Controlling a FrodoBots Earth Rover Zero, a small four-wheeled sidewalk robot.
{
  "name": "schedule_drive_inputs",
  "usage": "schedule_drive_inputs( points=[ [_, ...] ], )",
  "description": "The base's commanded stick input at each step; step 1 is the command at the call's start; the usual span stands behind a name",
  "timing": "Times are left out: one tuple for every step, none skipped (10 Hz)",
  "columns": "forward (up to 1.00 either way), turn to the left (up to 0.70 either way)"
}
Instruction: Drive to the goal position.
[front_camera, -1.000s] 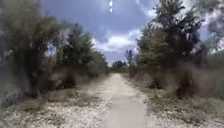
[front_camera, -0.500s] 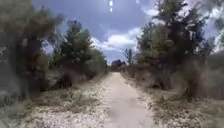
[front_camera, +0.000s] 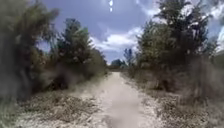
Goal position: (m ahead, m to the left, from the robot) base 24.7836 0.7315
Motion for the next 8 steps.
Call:
schedule_drive_inputs(
  points=[
    [0.50, 0.00],
    [0.50, 0.00],
    [0.50, 0.00],
    [0.50, 0.00],
    [0.50, -0.02],
    [0.50, -0.07],
    [0.50, -0.29],
    [0.50, -0.30]
  ],
)
